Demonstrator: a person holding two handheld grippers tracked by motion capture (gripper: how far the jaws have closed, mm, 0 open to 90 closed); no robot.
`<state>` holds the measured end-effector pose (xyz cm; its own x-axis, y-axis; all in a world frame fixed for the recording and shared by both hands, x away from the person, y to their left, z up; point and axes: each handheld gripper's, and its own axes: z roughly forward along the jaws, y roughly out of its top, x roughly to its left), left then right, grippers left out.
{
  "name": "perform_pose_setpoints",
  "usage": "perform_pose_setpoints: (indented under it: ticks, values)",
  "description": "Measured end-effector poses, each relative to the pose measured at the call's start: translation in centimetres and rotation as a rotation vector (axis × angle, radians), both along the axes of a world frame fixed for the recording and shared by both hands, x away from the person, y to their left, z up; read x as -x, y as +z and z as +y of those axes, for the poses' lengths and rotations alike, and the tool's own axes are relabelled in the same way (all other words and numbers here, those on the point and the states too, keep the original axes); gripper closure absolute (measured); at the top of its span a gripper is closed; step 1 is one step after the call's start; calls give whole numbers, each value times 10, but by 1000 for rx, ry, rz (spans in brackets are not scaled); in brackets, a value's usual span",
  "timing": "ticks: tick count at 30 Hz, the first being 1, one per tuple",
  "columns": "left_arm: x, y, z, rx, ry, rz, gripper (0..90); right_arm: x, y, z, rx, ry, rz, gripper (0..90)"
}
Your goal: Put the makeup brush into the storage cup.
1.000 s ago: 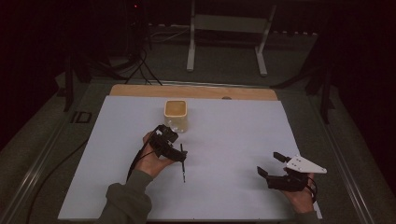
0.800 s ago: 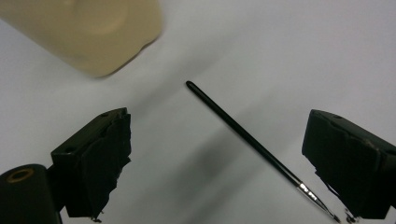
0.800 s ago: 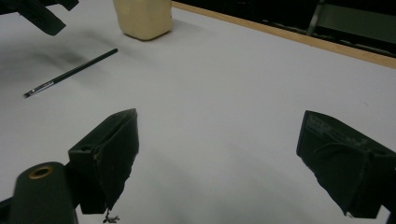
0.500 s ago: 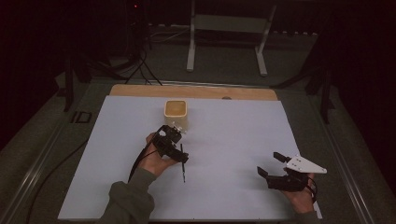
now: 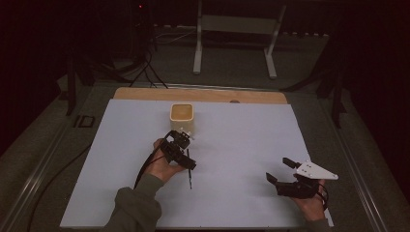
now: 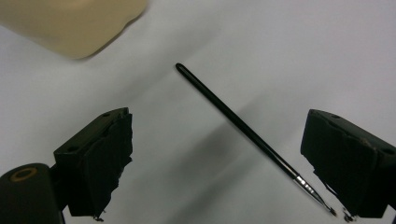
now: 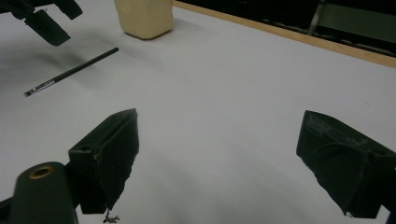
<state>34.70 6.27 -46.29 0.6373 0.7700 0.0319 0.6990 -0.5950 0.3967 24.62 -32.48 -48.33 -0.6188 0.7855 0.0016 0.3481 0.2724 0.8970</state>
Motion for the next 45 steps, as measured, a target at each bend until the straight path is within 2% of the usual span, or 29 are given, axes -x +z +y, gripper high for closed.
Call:
perform_pose_setpoints:
  ticks: [21, 33, 45]
  values:
    - [-6, -18, -12, -43, -4, 49, 99, 0, 0, 0, 2, 1, 1, 131]
    - [-10, -26, -13, -64, -4, 84, 100, 0, 0, 0, 9, 1, 4, 131]
    - [-11, -32, -13, -84, -5, 99, 126, 0, -1, 0, 13, 2, 6, 132]
